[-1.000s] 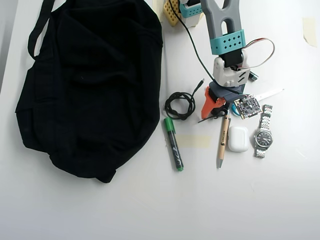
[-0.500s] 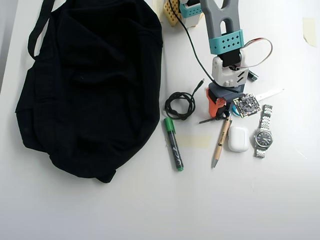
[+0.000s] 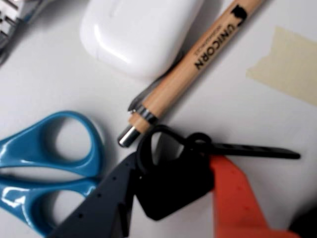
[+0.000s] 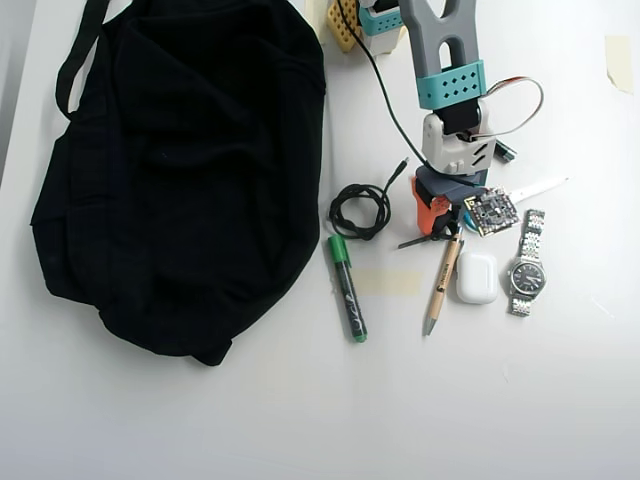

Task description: Put the black bike light into the black bag

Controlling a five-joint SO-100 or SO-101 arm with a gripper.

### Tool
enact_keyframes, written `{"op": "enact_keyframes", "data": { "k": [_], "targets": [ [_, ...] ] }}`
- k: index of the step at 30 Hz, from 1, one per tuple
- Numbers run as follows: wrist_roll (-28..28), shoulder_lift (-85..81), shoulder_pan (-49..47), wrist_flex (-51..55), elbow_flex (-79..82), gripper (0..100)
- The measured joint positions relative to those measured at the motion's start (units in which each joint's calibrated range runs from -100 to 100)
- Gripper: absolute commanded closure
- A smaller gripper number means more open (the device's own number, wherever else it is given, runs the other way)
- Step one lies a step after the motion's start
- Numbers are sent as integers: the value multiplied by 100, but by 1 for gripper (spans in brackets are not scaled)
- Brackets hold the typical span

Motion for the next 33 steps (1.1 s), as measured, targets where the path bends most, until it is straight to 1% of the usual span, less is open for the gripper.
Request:
{"op": "enact_keyframes", "data": {
  "k": [10, 16, 19, 23, 33],
  "targets": [
    [0, -25, 37, 94, 0, 98],
    [39, -400, 235, 1636, -495, 98],
    [166, -601, 301, 2301, -768, 98],
    [366, -892, 440, 2710, -964, 98],
    [640, -2060, 844, 3110, -990, 98]
  ]
}}
